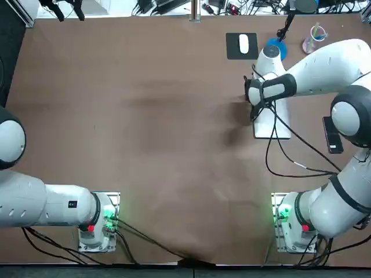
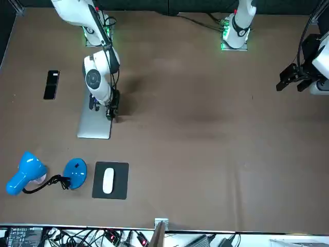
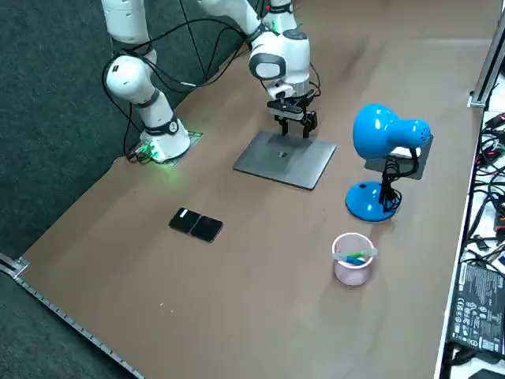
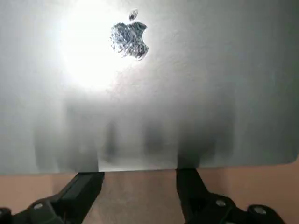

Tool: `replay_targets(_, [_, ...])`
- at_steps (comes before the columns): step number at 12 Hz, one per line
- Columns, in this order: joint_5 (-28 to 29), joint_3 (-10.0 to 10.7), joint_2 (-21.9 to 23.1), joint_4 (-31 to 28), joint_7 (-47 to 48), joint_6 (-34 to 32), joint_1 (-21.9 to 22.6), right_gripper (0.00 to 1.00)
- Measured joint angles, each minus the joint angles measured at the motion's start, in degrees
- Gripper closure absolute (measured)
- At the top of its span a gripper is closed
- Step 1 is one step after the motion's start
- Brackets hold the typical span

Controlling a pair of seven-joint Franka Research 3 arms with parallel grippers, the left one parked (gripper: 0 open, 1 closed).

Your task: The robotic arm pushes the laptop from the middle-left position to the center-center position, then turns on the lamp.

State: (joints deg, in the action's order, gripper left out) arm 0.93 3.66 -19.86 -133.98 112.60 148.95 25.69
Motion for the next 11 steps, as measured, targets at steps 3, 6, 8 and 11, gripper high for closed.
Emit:
replay_targets(3, [0.00,0.00,0.17,-0.28,-1.12,-0.03,-0.60,0.00])
replay_targets(6, [0.00,0.00,0.34,-0.47,-2.55,-0.31,-1.07,0.00])
replay_targets(8, [0.00,0.00,0.52,-0.51,-3.48,-0.97,-1.34,0.00])
replay_targets(11, [0.00,0.02,1.94,-0.49,-6.70,-3.73,-1.56,0.00])
